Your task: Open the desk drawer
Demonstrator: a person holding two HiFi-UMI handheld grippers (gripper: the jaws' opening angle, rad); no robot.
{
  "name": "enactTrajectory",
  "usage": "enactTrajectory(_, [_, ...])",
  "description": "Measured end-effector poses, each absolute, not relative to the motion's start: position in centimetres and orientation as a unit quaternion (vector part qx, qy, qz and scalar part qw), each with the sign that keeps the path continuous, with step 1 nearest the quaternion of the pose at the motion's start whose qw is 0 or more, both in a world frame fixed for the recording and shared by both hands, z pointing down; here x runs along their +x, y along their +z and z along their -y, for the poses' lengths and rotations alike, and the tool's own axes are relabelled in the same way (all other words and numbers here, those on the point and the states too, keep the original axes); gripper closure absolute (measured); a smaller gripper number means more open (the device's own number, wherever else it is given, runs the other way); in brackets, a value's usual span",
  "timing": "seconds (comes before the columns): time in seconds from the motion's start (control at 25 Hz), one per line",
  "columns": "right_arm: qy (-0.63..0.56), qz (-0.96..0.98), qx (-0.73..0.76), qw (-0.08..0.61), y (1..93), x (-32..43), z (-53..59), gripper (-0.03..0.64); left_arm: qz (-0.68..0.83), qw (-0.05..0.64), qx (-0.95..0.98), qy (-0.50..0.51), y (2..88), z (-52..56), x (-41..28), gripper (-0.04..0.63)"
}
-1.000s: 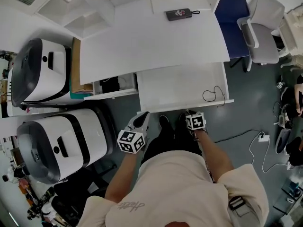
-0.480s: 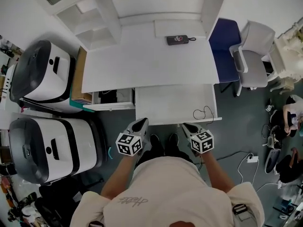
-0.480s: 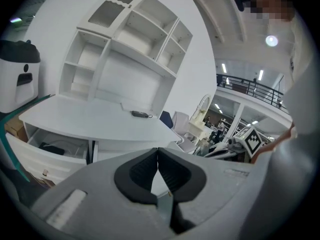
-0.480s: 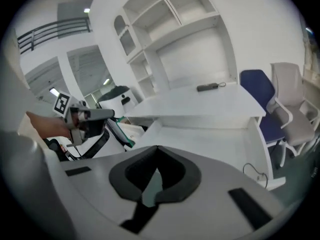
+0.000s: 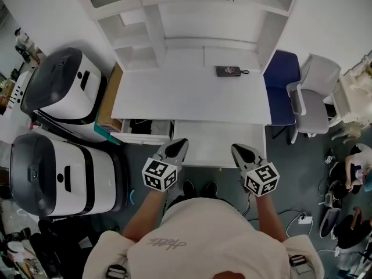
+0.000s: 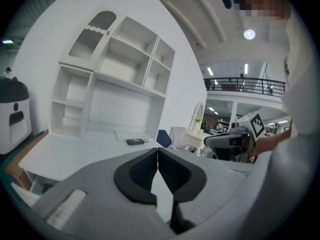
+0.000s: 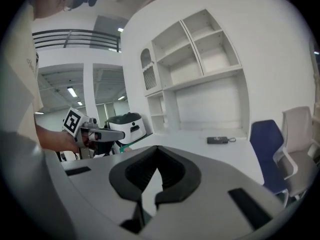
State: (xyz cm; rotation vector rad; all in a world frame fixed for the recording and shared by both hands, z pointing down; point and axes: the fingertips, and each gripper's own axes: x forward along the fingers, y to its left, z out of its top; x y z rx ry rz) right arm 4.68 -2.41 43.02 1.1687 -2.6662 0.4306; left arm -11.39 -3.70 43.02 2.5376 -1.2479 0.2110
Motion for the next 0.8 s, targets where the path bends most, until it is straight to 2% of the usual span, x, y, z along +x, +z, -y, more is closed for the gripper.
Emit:
enactTrajectory(0.44, [0.050,0.911,0.408,0.037,33.1,4.7,4.5,0.615,0.454,0.060,0.889,0.025,32.7,6.0,-13.2,0.580])
enactTrajectory(0.8, [0.027,0.905,0.424,0.024,31.1,4.3,4.5,0.615,0.458,0.030,0.888,0.041,31.3,5.9,-13.7,0.580])
